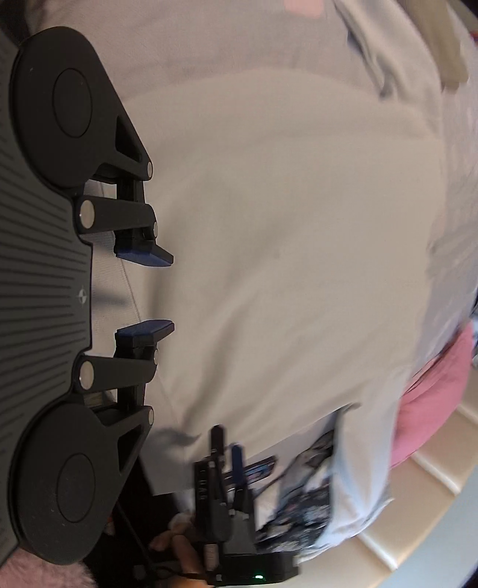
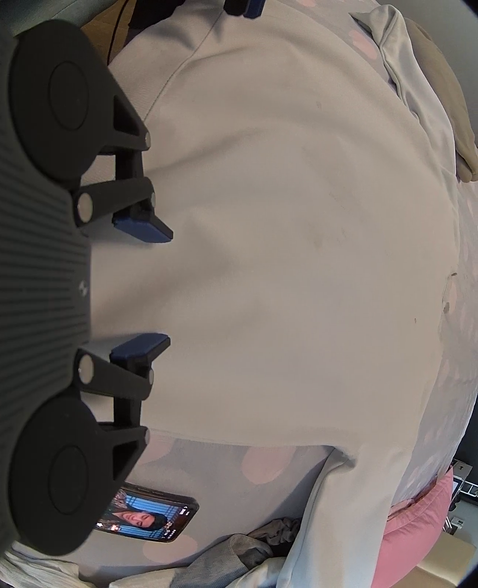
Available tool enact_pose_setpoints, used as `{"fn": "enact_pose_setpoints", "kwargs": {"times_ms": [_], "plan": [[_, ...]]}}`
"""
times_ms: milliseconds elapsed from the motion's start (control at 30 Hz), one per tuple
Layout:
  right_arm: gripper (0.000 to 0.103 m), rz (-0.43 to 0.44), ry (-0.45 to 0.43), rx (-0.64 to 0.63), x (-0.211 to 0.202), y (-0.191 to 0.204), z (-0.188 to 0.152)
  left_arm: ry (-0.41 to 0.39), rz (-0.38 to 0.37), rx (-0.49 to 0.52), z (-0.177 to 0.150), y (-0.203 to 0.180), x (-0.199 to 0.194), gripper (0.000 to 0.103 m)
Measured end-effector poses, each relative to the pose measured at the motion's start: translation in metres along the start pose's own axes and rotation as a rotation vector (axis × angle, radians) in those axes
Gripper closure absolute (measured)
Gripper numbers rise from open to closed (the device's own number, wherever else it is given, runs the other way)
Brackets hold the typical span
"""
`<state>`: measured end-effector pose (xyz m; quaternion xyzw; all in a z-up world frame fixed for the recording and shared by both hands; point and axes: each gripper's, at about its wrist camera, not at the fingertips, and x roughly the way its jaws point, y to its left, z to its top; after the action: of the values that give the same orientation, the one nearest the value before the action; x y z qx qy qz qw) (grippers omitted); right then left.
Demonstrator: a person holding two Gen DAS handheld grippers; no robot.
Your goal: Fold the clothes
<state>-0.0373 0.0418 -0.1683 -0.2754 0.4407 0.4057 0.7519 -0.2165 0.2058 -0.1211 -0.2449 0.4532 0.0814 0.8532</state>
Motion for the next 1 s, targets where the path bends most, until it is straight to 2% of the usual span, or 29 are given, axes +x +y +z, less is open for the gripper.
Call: {"fn": "enact_pose_setpoints", "kwargs": {"times_ms": [33, 100, 167, 200, 267, 333, 467, 533, 633, 767, 833, 1000], "plan": [[0.045, 0.003, 0.000, -0.001, 0.000, 0.000, 0.000, -0.018, 0.049, -0.025, -0.001, 0.003, -0.006, 0.074], [0.044, 0.005, 0.002, -0.013, 0.000, 0.003, -0.001, -0.044, 0.192, -0.088, -0.002, 0.011, -0.014, 0.074], [0.044, 0.004, 0.006, -0.025, 0.002, 0.005, -0.001, -0.062, 0.339, -0.168, -0.003, 0.027, -0.022, 0.074], [0.044, 0.004, 0.008, -0.031, 0.003, 0.006, -0.001, -0.065, 0.387, -0.224, -0.003, 0.037, -0.024, 0.074], [0.044, 0.008, 0.008, -0.032, 0.002, 0.006, -0.002, -0.048, 0.421, -0.323, -0.005, 0.055, -0.025, 0.074], [0.044, 0.008, 0.006, -0.029, 0.001, 0.005, -0.003, -0.022, 0.439, -0.380, -0.007, 0.066, -0.022, 0.074], [0.044, 0.007, 0.005, -0.026, 0.001, 0.004, -0.005, 0.056, 0.488, -0.390, -0.009, 0.072, -0.009, 0.074], [0.043, 0.007, 0.005, -0.027, 0.001, 0.004, -0.005, 0.092, 0.479, -0.385, -0.010, 0.072, -0.001, 0.074], [0.043, 0.007, 0.006, -0.028, 0.001, 0.004, -0.005, 0.085, 0.453, -0.378, -0.014, 0.072, 0.004, 0.074], [0.043, 0.005, 0.009, -0.029, 0.002, 0.004, -0.005, 0.013, 0.318, -0.333, -0.018, 0.063, 0.001, 0.075], [0.043, 0.004, 0.013, -0.028, 0.003, 0.004, -0.006, 0.018, 0.317, -0.307, -0.018, 0.059, 0.003, 0.075], [0.043, 0.002, 0.019, -0.036, 0.005, 0.003, -0.006, 0.033, 0.293, -0.339, -0.020, 0.064, 0.005, 0.074]]}}
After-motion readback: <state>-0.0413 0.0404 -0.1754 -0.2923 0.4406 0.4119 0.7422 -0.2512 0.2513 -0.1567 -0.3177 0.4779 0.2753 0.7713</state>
